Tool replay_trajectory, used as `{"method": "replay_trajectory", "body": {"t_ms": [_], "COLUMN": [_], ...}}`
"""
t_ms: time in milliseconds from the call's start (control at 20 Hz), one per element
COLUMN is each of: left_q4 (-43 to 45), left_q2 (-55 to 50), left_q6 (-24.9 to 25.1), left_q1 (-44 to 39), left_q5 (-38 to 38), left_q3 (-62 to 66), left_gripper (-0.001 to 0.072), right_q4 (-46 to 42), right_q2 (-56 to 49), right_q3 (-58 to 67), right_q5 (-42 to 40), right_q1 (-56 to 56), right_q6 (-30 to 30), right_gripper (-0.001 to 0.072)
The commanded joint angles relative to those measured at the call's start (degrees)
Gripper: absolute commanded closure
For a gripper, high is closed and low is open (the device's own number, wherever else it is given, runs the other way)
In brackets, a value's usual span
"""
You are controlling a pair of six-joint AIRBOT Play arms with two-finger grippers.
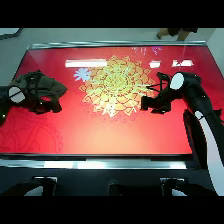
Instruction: Fold the shirts.
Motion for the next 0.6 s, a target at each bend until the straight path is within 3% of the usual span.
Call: {"method": "replay_trajectory", "body": {"t_ms": [0, 100, 200, 300, 350, 450, 550], "left_q4": [0.0, 0.0, 0.1, 0.1, 0.1, -3.4, -13.6], "left_q2": [-0.8, -0.9, -1.0, -2.5, -4.7, -10.7, -16.0], "left_q6": [-7.3, -10.0, -10.0, -12.1, -15.9, -27.0, -31.9], "left_q1": [0.0, 0.0, 0.1, 2.5, 5.2, 13.8, 22.0], "left_q5": [6.6, 12.7, 19.4, 26.9, 27.5, 24.5, 21.9], "left_q3": [0.0, 0.0, 0.7, 3.0, 5.5, 11.1, 13.3], "left_gripper": [0.0119, 0.0113, -0.0013, -0.0013, -0.0013, -0.0013, -0.0013], "right_q4": [-0.1, -0.1, -0.3, -0.4, -0.3, -0.3, -0.3], "right_q2": [0.0, 0.0, 0.0, 0.0, 0.0, 0.0, 0.0], "right_q3": [0.0, 0.0, 0.0, 0.0, 0.0, 0.0, 0.0], "right_q5": [-0.4, -1.7, -4.2, -7.5, -7.9, -9.1, -8.9], "right_q1": [0.0, 0.0, 0.0, 0.0, 0.0, 0.0, 0.0], "right_q6": [0.0, 0.0, -0.9, -3.1, -3.1, -3.2, -3.2], "right_gripper": [0.0149, 0.0148, 0.0144, 0.0080, 0.0025, 0.0024, 0.0025]}}
